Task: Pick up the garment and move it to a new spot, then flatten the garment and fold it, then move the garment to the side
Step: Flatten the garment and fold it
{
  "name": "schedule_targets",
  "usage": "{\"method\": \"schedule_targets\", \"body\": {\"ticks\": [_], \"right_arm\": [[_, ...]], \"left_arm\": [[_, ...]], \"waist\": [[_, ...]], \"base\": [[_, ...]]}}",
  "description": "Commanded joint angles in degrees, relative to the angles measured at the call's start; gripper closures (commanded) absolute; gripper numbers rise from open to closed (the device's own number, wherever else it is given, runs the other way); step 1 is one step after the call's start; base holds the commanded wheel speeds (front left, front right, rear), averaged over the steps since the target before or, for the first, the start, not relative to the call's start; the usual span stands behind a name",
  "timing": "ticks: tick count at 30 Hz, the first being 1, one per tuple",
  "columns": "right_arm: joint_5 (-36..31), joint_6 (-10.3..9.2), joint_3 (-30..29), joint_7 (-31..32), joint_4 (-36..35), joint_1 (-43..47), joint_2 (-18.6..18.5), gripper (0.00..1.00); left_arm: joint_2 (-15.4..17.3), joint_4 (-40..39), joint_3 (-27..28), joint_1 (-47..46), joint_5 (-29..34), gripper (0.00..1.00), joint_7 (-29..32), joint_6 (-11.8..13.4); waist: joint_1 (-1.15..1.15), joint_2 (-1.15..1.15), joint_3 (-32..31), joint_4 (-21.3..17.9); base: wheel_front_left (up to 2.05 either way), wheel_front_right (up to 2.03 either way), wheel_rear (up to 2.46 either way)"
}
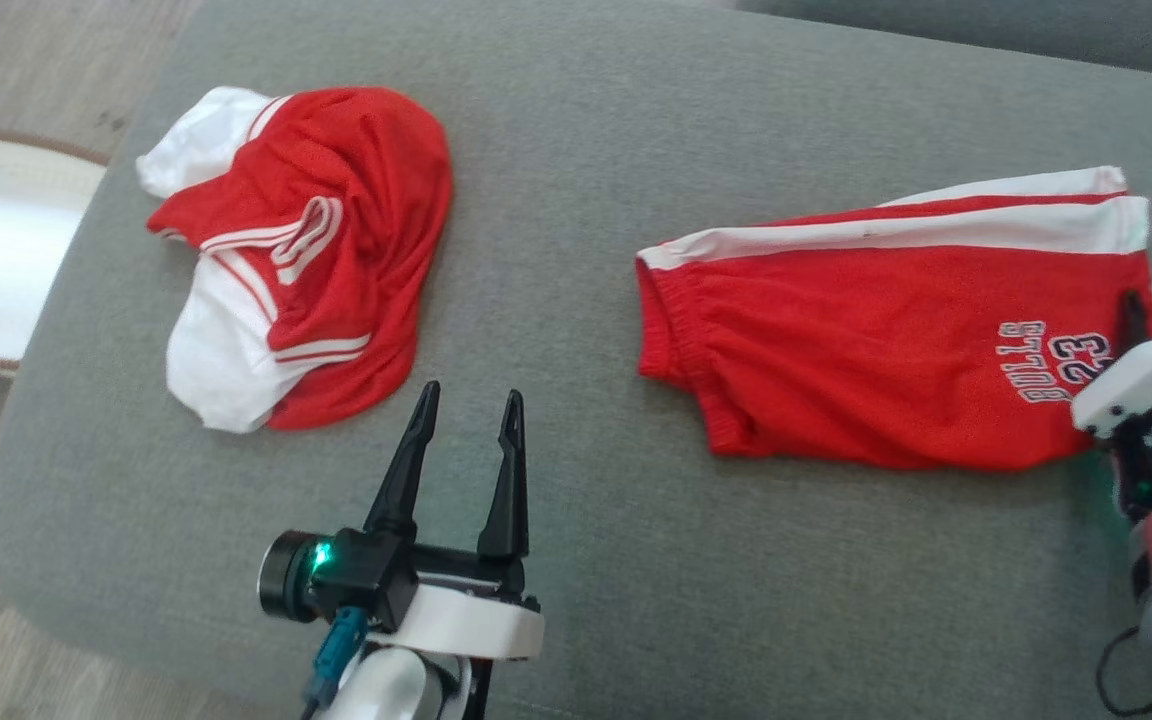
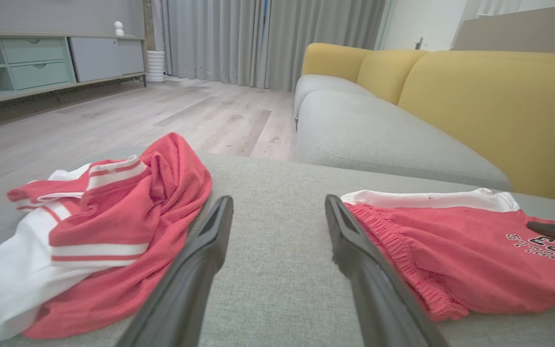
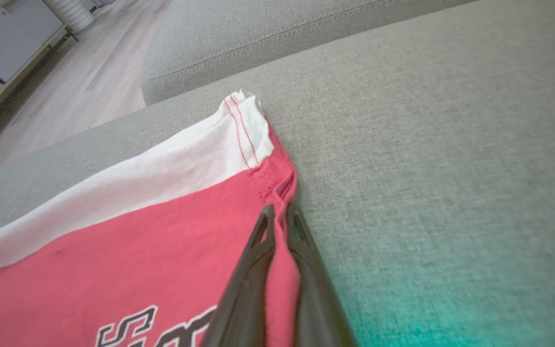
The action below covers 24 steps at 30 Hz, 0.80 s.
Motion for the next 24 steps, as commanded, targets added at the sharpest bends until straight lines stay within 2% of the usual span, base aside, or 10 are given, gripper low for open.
{"method": "schedule_targets", "body": {"ticks": [1,9,10,16,21,24], "right_arm": [[0.74,-0.05,1.76,-1.77,-0.45,-0.69,0.74,1.0],[3.63,-0.05,2.76,-5.58,-0.07,-0.1,0.22,1.0],[3.63,-0.05,2.76,-5.58,-0.07,-0.1,0.22,1.0],[4.24,-0.05,2.17,-6.23,-0.26,1.21,-2.76,1.0],[4.8,-0.05,1.93,-6.97,-2.11,1.26,-3.73,1.0],[5.74,-0.05,4.49,-7.89,-6.12,0.62,-2.26,1.0]], "left_arm": [[-0.21,-1.81,2.41,-0.3,0.32,0.0,-0.54,-0.5],[-0.29,-1.07,2.55,0.17,0.69,0.0,-0.54,-1.38],[-0.29,-1.07,2.55,0.17,0.69,0.0,-0.54,-1.38],[-0.3,-1.16,1.82,-0.05,0.1,0.0,-0.54,-1.34],[-0.31,-0.58,1.01,-0.32,-0.68,0.0,-0.54,-1.72],[-0.31,0.26,0.17,-0.36,-0.98,0.0,-0.54,-2.03]], "waist": [[0.0,0.0,-0.58,-1.3],[0.0,0.0,-2.76,-8.77],[0.0,0.0,-2.76,-8.77],[0.0,0.0,-3.49,-14.09],[0.0,0.0,-3.89,-15.49],[0.0,0.0,-4.67,-14.97]], "base": [[0.0,0.0,0.0],[0.0,0.0,0.0],[0.0,0.0,0.0],[0.0,0.0,0.0],[0.0,0.0,0.0],[0.0,0.0,0.0]]}}
